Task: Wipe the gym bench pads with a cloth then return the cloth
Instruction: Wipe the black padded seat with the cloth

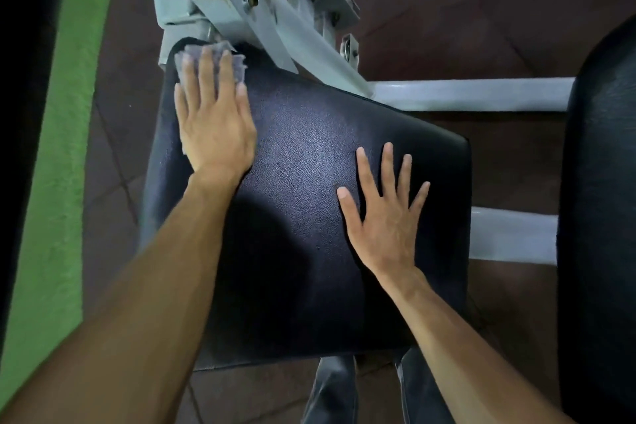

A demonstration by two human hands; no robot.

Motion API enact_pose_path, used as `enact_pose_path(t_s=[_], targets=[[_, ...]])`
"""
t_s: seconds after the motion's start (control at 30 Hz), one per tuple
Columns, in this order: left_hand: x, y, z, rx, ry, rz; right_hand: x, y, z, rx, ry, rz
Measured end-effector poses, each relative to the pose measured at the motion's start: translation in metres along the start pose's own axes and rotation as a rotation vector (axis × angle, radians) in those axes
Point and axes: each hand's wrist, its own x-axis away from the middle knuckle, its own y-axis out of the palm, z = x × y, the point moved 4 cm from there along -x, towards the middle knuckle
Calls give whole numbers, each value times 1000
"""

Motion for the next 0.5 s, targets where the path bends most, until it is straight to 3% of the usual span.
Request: enact_pose_path(t_s=[0.17, 0.3, 0.4, 0.5], targets=[[83, -6, -11, -28, -148, 59, 8, -1, 14, 5, -39, -22], [147, 9, 31, -75, 13, -26, 12, 1, 11, 14, -31, -17], [113, 15, 38, -90, 192, -64, 15, 1, 8, 20, -33, -25], [42, 4, 6, -40, 119, -61, 19, 1, 4, 11, -31, -28]])
